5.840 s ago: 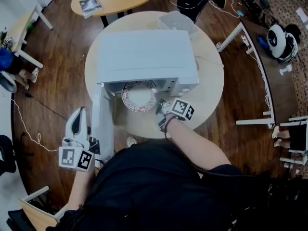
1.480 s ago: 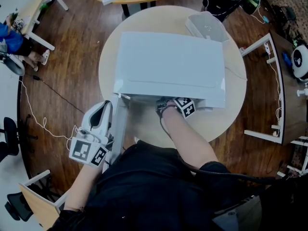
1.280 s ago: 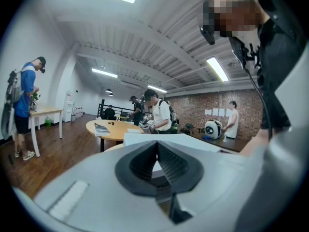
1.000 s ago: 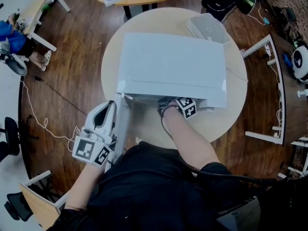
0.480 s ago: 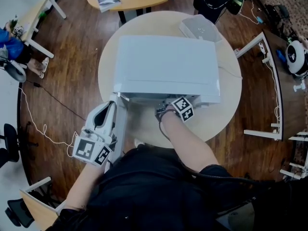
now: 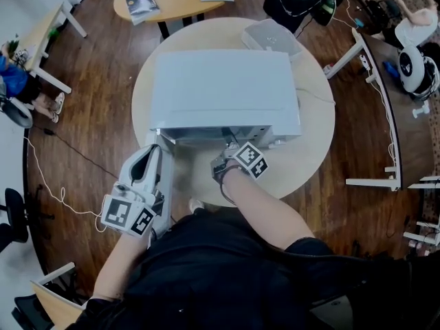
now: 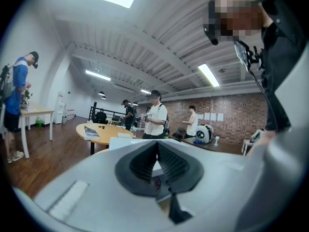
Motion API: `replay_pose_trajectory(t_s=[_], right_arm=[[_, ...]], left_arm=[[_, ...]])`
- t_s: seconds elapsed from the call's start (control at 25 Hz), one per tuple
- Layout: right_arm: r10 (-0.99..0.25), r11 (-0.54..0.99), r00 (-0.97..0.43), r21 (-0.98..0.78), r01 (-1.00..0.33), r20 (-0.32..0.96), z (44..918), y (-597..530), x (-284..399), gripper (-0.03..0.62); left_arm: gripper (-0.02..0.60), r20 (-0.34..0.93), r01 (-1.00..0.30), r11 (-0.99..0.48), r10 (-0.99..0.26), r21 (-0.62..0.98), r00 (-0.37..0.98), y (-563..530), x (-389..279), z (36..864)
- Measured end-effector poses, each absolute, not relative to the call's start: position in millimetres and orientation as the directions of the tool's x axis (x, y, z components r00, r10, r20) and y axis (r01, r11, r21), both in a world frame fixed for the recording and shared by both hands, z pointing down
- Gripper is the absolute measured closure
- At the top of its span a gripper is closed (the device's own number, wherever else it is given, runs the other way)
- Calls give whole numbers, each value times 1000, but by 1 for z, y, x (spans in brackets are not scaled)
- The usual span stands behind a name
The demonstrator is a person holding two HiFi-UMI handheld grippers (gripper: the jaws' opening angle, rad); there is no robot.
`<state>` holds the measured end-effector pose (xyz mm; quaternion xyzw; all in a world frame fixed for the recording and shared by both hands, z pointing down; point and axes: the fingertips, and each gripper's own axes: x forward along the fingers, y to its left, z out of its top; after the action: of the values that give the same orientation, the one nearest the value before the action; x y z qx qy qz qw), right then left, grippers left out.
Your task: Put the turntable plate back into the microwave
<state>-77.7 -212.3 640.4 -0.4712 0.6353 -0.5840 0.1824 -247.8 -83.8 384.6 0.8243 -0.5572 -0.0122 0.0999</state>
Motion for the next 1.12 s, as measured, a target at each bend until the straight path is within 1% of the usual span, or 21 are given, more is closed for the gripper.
replay_pose_trajectory(t_s=[0.12,0.28,0.52,0.64,0.72,0.8,0.96,1.12], right_arm=[[-798,-85,-521,-912,-401,303,628,-207,-77,391],[-775,41,-567,-872,-488,281,597,-192,-70,391],[-743,180,-618,-812,-556,259,565,-186,-45,396],[-728,294,-640,-730,-617,248,546,-184,-31,448],[-718,381,-653,-650,-657,239,532,-181,-23,495],[-709,463,-666,-560,-687,231,521,-177,-16,519],[-690,575,-693,-424,-699,207,501,-167,-3,591],[-683,659,-714,-290,-693,153,474,-160,-2,591]], left_arm=[[577,93,-906,-369,-915,206,393,-82,-241,389],[577,112,-905,-360,-914,226,391,-74,-238,400],[577,125,-908,-358,-912,219,390,-77,-230,410],[577,127,-904,-364,-909,223,397,-83,-225,413],[577,131,-901,-365,-907,233,401,-89,-222,416],[577,133,-897,-367,-904,247,406,-95,-217,419],[577,127,-884,-389,-894,260,430,-105,-200,423],[577,124,-878,-408,-886,249,447,-112,-188,426]])
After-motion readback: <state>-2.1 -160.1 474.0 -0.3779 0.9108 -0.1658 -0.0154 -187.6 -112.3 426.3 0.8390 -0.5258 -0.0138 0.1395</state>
